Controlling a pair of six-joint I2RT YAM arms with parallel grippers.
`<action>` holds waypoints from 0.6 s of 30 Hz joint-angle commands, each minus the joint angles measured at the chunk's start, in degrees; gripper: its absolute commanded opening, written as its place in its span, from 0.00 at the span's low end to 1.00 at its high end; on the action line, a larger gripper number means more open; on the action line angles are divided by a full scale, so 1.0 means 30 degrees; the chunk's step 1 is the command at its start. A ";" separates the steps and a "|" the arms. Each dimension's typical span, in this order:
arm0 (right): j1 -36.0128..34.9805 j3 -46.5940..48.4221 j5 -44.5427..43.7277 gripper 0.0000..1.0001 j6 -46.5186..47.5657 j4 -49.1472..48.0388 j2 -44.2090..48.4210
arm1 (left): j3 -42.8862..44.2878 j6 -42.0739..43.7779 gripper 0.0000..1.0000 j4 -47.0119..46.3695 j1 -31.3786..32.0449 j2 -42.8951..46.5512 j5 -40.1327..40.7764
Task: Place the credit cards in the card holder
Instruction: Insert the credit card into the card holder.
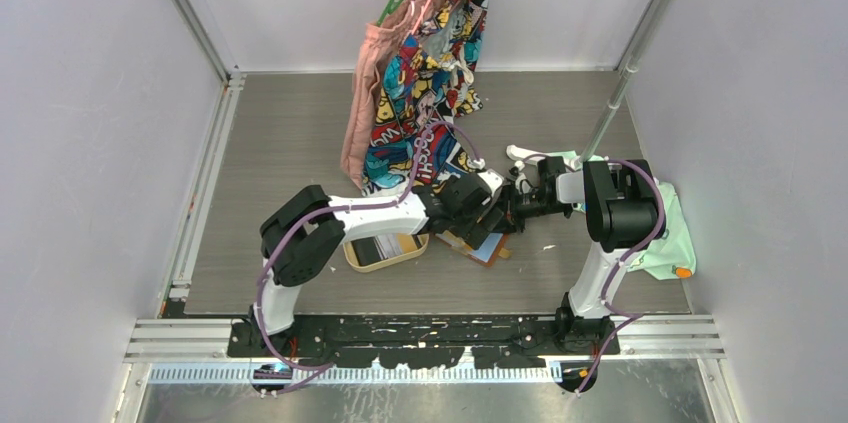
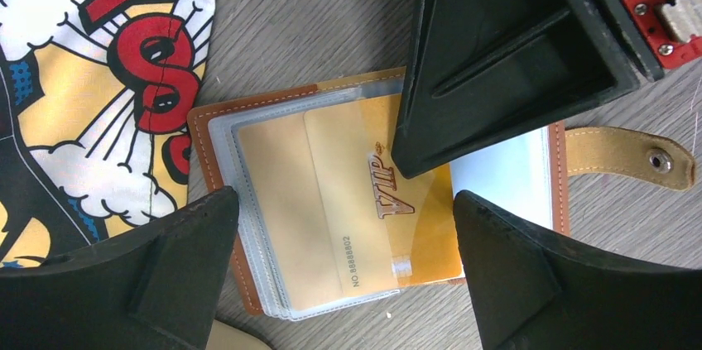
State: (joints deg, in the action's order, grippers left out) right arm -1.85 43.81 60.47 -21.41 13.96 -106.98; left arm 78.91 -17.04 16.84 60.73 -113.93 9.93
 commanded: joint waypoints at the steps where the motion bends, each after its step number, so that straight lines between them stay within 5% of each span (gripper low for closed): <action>1: -0.0126 0.0379 -0.0849 0.18 0.0155 0.0228 -0.0278 | 0.0610 0.0459 1.00 0.0607 0.0079 -0.0422 0.0731; 18: -0.0119 0.0587 -0.0370 0.26 0.0103 0.0319 -0.0087 | 0.0619 0.0308 0.93 0.1109 0.0032 -0.0408 0.0700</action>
State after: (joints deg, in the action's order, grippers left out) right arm -1.89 44.14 60.05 -20.97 14.04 -107.20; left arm 80.23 -16.05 18.31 60.75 -114.89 10.96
